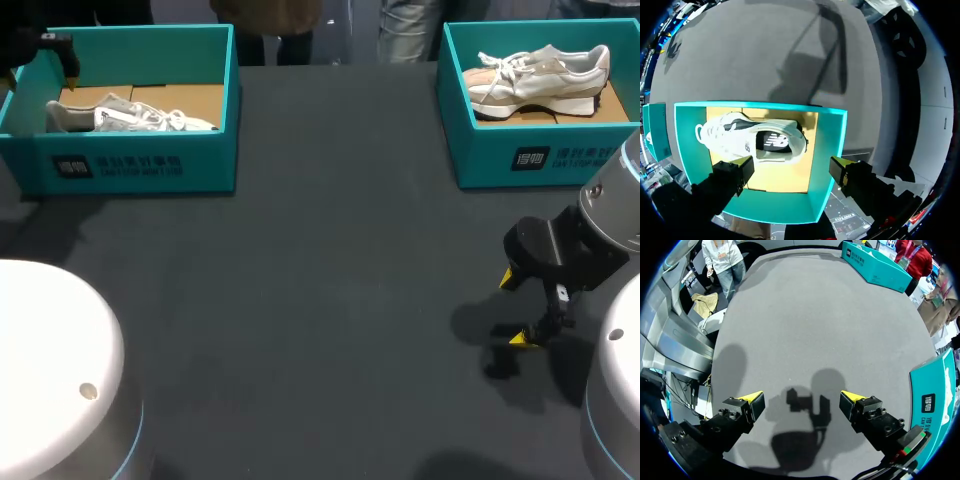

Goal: Take the shoe out of the shoebox, open the shoe tongue, remove and reinsert the insole, then place the shoe into the shoebox

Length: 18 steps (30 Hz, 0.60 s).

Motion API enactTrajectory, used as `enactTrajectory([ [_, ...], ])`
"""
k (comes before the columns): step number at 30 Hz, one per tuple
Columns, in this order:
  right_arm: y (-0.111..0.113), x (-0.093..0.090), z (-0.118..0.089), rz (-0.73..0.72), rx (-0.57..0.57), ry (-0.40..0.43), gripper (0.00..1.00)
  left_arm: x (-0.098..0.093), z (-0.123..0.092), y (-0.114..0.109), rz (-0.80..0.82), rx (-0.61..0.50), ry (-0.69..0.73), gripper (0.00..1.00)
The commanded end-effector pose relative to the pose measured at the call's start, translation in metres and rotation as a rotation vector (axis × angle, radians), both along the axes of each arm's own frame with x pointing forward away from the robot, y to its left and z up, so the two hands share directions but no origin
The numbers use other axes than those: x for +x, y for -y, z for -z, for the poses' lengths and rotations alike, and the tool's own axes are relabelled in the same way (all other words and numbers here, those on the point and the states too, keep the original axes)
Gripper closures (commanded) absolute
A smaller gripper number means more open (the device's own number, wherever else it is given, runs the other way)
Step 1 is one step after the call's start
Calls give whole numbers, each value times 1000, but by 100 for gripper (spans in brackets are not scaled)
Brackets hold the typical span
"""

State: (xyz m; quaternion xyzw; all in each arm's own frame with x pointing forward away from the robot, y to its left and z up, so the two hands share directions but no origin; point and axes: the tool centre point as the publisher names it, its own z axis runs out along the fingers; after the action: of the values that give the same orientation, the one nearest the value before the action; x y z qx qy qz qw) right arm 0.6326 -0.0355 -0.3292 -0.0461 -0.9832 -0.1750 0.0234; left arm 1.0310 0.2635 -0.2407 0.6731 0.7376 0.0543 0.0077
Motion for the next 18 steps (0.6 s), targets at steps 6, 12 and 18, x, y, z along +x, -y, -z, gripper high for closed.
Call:
enactTrajectory([
  [6, 0, -2, 0, 1, -1, 3, 0, -26, -62, -14, 13, -33, -25, 0],
  [12, 0, -2, 0, 1, -1, 3, 0, -33, -76, -18, 25, -50, -25, 0],
  [18, 0, -2, 0, 1, -1, 3, 0, -38, -89, -22, 60, -79, -50, 0],
])
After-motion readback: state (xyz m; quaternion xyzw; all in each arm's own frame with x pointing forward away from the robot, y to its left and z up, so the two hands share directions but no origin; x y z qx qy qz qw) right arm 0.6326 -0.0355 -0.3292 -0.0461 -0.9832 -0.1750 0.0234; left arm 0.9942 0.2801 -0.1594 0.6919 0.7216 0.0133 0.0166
